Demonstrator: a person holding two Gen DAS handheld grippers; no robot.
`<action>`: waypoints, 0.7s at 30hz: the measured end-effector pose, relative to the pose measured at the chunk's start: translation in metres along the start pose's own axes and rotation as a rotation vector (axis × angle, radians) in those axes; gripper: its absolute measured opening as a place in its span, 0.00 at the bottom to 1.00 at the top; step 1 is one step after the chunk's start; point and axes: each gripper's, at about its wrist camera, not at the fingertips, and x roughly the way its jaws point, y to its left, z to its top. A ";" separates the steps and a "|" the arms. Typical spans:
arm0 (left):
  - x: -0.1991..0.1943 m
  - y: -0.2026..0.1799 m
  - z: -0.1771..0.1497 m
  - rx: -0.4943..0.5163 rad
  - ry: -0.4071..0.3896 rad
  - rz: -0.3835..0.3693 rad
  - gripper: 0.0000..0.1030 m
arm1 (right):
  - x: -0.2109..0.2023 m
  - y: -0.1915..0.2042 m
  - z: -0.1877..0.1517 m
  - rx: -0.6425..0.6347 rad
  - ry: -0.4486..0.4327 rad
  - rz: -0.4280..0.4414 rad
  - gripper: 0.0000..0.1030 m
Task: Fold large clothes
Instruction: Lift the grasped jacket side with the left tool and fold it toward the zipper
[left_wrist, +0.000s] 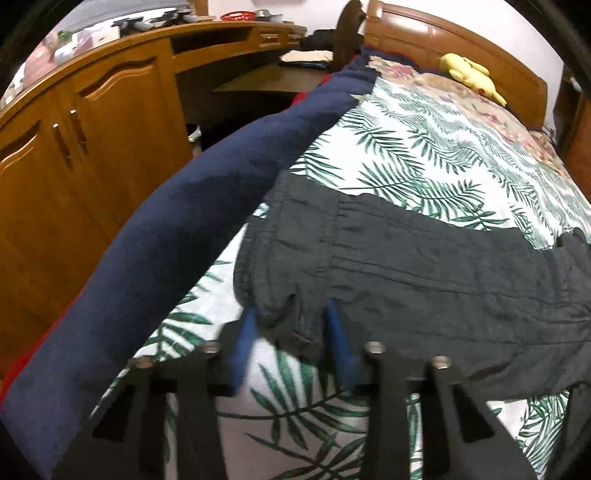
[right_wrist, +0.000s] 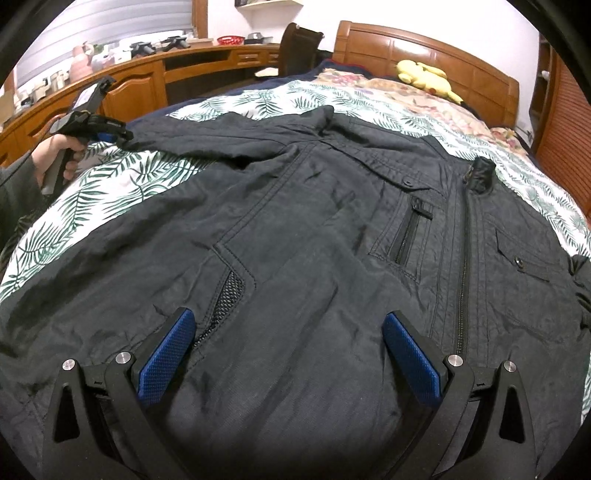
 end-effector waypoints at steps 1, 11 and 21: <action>-0.001 -0.003 0.001 0.012 -0.002 0.003 0.19 | 0.000 0.000 0.000 0.000 0.000 0.000 1.00; -0.106 -0.087 0.000 0.193 -0.190 -0.013 0.08 | 0.001 -0.001 0.001 0.008 0.002 0.013 1.00; -0.228 -0.205 -0.029 0.363 -0.293 -0.154 0.07 | -0.015 -0.017 0.000 0.069 -0.026 0.075 1.00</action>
